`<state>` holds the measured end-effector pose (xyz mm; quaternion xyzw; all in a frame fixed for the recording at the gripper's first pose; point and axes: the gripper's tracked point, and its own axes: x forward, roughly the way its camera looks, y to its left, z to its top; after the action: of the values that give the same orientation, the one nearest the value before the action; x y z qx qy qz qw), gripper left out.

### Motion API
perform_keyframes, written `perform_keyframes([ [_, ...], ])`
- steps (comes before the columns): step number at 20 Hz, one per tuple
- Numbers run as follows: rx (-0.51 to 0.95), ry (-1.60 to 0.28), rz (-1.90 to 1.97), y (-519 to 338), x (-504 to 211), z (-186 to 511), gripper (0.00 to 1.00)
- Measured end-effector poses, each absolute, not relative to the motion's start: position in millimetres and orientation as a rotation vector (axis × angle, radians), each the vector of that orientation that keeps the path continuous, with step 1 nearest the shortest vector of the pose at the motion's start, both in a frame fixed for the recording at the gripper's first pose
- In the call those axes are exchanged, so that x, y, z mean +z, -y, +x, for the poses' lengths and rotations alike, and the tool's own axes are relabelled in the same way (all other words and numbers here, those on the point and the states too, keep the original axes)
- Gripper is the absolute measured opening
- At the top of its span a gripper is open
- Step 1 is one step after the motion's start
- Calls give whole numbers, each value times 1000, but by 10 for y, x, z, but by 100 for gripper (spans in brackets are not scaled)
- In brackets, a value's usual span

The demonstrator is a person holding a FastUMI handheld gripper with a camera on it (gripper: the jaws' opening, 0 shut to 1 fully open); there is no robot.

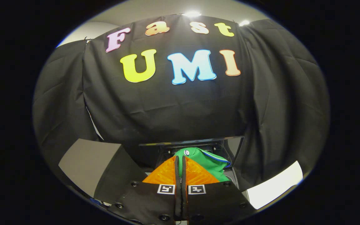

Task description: Put the clothes into the washing machine and then close the washing machine lid.

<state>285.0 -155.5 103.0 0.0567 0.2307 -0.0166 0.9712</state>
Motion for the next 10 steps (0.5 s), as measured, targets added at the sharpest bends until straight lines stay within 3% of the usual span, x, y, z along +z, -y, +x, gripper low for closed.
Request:
perform_keyframes([
  [10, -62, -592, 160, 1790, -60, 2934, 1],
])
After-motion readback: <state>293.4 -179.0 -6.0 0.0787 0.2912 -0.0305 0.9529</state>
